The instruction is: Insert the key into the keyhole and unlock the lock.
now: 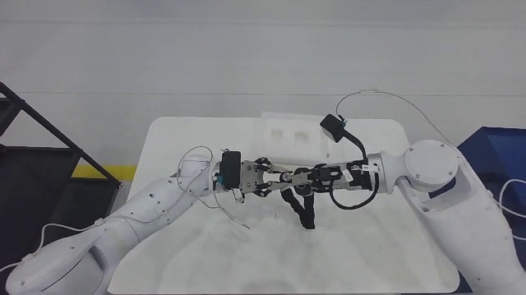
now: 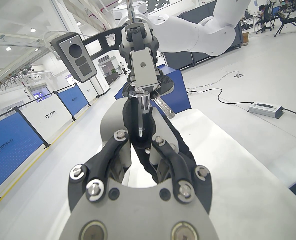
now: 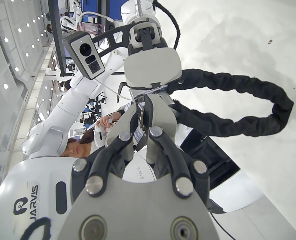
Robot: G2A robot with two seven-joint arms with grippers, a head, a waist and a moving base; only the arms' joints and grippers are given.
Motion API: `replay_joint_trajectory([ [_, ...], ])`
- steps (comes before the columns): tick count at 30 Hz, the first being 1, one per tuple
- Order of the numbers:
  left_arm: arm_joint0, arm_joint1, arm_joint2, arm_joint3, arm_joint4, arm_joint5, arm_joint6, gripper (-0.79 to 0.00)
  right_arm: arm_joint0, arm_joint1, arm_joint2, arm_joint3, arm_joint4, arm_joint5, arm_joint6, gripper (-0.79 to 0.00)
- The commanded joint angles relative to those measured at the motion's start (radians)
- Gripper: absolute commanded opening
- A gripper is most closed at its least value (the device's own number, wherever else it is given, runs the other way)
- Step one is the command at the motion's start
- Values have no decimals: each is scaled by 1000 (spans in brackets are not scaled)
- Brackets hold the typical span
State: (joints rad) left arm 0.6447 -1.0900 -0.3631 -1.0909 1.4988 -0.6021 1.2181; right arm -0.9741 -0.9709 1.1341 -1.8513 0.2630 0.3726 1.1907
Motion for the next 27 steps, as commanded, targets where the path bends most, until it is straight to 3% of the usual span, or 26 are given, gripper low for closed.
replay_joint_trajectory([
  [1, -3, 0, 4, 6, -9, 1, 1, -785, 5, 1, 0, 2, 0, 0, -3, -785],
  [13, -21, -8, -42, 61, -14, -15, -62, -785, 3, 28, 83, -170, -170, -4, -56, -785],
  [27, 15, -6, -114, 34, -6, -26, -109, -785, -22, 40, 47, -277, -424, 1, -142, -785],
])
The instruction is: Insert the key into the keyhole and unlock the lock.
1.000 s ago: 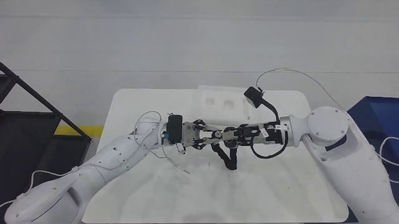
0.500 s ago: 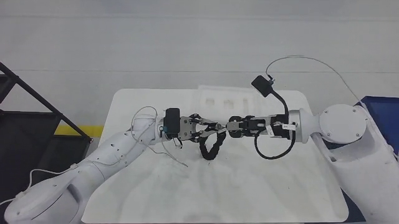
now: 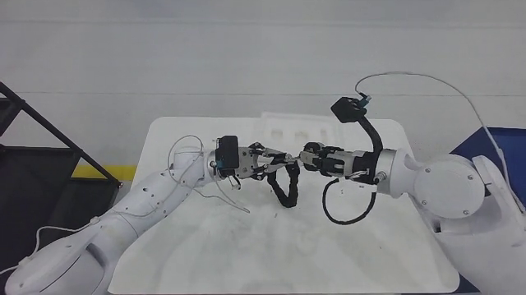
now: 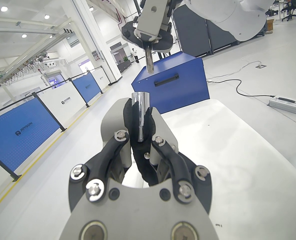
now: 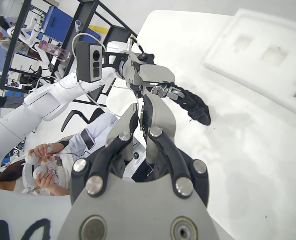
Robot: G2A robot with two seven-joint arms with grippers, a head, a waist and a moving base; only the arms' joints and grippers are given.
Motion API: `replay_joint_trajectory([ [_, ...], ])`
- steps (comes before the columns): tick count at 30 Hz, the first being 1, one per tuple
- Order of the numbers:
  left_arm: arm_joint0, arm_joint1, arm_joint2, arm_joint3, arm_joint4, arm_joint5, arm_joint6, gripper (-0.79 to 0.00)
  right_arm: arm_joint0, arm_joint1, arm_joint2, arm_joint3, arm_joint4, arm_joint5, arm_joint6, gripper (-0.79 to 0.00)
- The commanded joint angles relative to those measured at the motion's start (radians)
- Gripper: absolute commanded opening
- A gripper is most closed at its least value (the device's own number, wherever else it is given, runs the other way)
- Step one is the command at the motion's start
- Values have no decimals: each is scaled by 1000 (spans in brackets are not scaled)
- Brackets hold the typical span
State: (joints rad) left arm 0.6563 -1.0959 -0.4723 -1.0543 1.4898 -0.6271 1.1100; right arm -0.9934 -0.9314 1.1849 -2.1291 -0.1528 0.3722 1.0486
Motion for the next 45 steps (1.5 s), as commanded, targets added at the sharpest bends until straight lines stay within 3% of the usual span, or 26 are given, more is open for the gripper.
replay_joint_trajectory([
  [1, 6, 0, -8, -5, 6, -3, -3, -785, -3, 1, -7, 1, -18, 4, 2, -785],
  [45, 57, -22, -114, -23, 100, -70, -18, -785, 9, -9, -43, 17, -48, 32, -35, -785],
])
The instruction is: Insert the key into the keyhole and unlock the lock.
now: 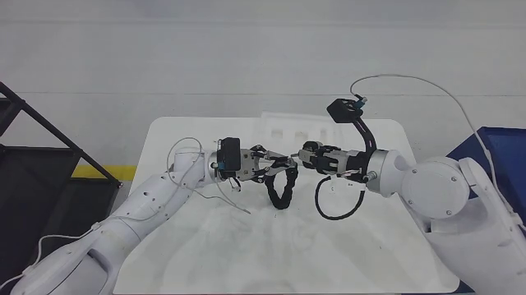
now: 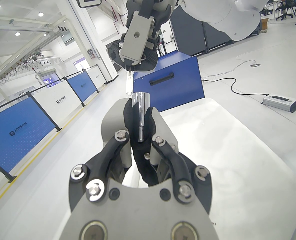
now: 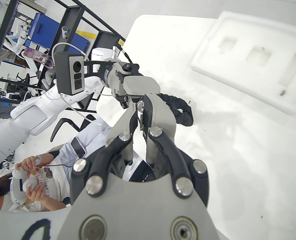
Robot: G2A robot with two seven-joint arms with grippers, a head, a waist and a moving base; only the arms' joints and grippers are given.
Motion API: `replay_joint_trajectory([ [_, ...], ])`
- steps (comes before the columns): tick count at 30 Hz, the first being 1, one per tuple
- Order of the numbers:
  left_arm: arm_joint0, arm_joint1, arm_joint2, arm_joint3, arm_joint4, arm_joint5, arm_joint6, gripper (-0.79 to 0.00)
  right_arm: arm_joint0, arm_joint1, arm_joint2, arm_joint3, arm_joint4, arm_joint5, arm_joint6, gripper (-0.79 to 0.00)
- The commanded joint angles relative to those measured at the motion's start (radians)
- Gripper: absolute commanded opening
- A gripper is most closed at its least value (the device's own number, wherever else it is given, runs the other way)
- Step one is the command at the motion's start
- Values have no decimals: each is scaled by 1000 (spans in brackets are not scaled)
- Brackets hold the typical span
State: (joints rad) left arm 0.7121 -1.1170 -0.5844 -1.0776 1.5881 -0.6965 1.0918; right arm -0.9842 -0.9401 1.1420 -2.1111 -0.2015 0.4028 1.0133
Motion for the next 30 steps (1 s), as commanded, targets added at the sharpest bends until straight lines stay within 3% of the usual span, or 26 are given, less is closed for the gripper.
replay_joint_trajectory([
  [1, 2, -2, -3, 1, 3, -1, 0, -785, 0, 0, 0, -1, 1, 3, 1, -785],
  [14, 13, -9, -27, 9, 17, 11, -5, -785, 3, 3, 12, -13, 16, 46, 48, -785],
  [30, 25, -15, -50, 4, 37, -5, -2, -785, 5, -2, -2, 6, 30, 61, 20, -785],
])
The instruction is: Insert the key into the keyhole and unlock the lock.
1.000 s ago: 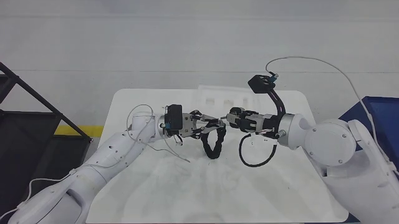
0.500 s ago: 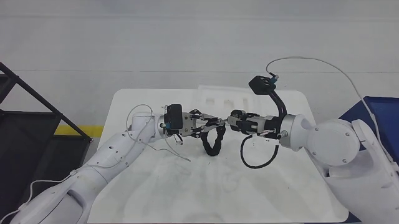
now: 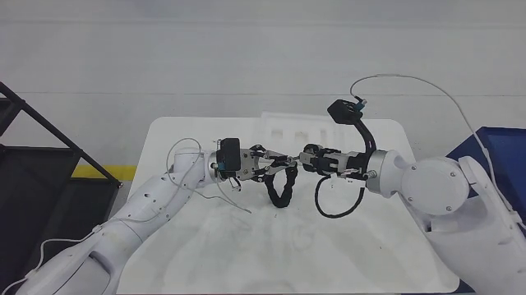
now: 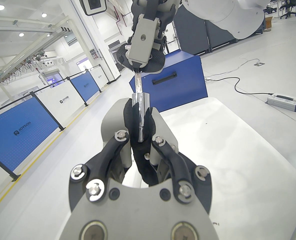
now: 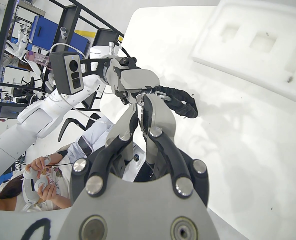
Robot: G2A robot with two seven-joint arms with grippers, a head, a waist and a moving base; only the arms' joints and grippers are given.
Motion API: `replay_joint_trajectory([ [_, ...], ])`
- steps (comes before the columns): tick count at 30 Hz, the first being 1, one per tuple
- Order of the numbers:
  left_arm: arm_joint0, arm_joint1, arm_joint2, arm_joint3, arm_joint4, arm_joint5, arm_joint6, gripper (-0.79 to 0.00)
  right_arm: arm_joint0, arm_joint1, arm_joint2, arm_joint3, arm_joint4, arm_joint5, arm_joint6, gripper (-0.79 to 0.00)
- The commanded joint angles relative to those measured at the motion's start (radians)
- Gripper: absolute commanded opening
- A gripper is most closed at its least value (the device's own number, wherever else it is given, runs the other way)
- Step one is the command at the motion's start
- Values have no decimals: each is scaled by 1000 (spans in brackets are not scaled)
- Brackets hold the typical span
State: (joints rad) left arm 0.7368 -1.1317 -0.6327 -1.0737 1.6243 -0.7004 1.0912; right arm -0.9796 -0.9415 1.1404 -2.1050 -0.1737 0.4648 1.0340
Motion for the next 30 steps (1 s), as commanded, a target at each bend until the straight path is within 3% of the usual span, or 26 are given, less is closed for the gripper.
replay_joint_trajectory([
  [1, 1, -1, -3, 0, 2, -2, -1, -785, 0, 0, 0, 0, 3, -1, 0, -785],
  [30, 14, -10, -35, 1, 27, -21, 0, -785, 7, -2, -17, 1, 4, -10, 2, -785],
])
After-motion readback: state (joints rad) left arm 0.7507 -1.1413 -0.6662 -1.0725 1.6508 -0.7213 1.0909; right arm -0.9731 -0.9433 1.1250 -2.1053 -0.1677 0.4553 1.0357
